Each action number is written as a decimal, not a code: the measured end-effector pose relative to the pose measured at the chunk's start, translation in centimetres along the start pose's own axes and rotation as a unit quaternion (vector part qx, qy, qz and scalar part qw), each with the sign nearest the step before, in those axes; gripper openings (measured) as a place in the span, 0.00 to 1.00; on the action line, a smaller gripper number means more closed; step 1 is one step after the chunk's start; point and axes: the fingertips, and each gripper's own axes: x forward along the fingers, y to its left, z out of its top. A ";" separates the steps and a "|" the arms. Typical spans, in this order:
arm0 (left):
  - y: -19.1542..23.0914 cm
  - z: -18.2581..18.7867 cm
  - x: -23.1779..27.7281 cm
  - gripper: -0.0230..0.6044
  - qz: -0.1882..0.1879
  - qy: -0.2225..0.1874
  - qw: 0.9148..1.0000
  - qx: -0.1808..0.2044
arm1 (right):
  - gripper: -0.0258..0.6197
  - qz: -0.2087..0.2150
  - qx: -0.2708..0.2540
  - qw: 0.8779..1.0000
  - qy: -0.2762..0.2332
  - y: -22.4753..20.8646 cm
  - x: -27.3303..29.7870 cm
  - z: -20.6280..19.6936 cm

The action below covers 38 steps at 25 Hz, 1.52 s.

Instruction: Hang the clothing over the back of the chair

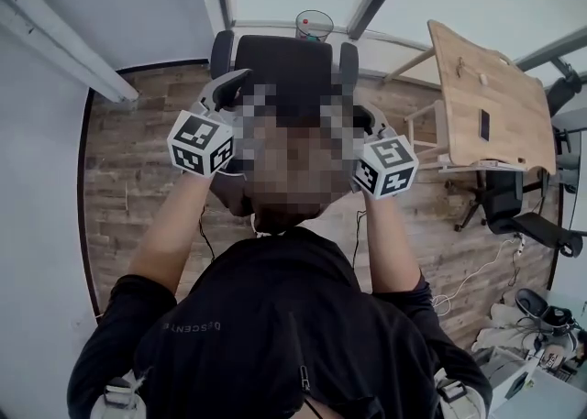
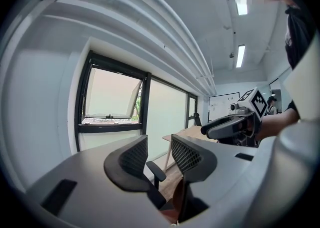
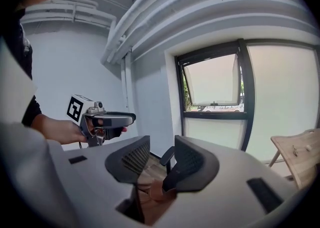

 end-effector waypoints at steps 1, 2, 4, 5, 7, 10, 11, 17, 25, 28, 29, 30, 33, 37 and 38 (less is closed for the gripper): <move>-0.4 0.1 -0.3 0.27 -0.004 -0.006 1.000 0.001 | 0.27 -0.005 -0.003 1.000 -0.010 0.3 -0.6 0.2; -0.8 0.3 -0.6 0.24 -0.008 -0.012 1.000 0.002 | 0.25 -0.009 -0.007 1.000 -0.019 0.6 -1.1 0.4; -1.8 0.6 -0.9 0.18 -0.016 -0.024 1.000 0.006 | 0.22 -0.017 -0.011 0.999 -0.031 1.0 -2.2 0.7; -2.2 0.8 -1.0 0.16 -0.021 -0.030 0.999 0.008 | 0.20 -0.020 -0.013 0.999 -0.035 1.1 -2.7 0.7; -3.3 1.1 -1.1 0.13 -0.031 -0.039 0.999 0.010 | 0.16 -0.026 -0.016 0.999 -0.042 1.4 -3.8 0.8; -4.9 1.4 -1.6 0.09 -0.041 -0.048 0.998 0.014 | 0.11 -0.033 -0.023 0.998 -0.056 2.0 -5.5 1.1; -5.5 1.5 -1.8 0.08 -0.044 -0.050 0.998 0.017 | 0.09 -0.035 -0.026 0.997 -0.062 2.2 -5.9 1.2; -9.4 2.6 -3.2 0.07 -0.049 -0.060 0.996 0.033 | 0.05 -0.015 -0.043 0.995 -0.085 3.6 -9.0 1.4; -16.7 4.0 -5.5 0.07 -0.025 -0.079 0.995 0.047 | 0.05 0.032 -0.060 0.992 -0.104 5.6 -15.2 0.8; -19.6 4.4 -6.2 0.07 -0.003 -0.083 0.995 0.055 | 0.05 0.049 -0.065 0.990 -0.114 5.9 -18.2 0.9; -20.5 4.3 -6.4 0.07 0.005 -0.082 0.995 0.058 | 0.05 0.055 -0.067 0.989 -0.118 6.0 -19.1 0.9; -21.5 4.2 -6.8 0.07 0.011 -0.083 0.995 0.058 | 0.05 0.061 -0.069 0.988 -0.121 6.2 -19.9 0.8; -24.4 3.9 -8.0 0.07 0.023 -0.089 0.994 0.051 | 0.05 0.076 -0.079 0.986 -0.127 7.0 -22.2 0.3; -27.9 3.3 -9.9 0.07 0.042 -0.093 0.994 0.046 | 0.05 0.100 -0.082 0.983 -0.126 8.4 -24.8 -0.9; -28.6 3.1 -10.4 0.07 0.049 -0.093 0.993 0.046 | 0.05 0.106 -0.082 0.983 -0.126 8.8 -25.4 -1.4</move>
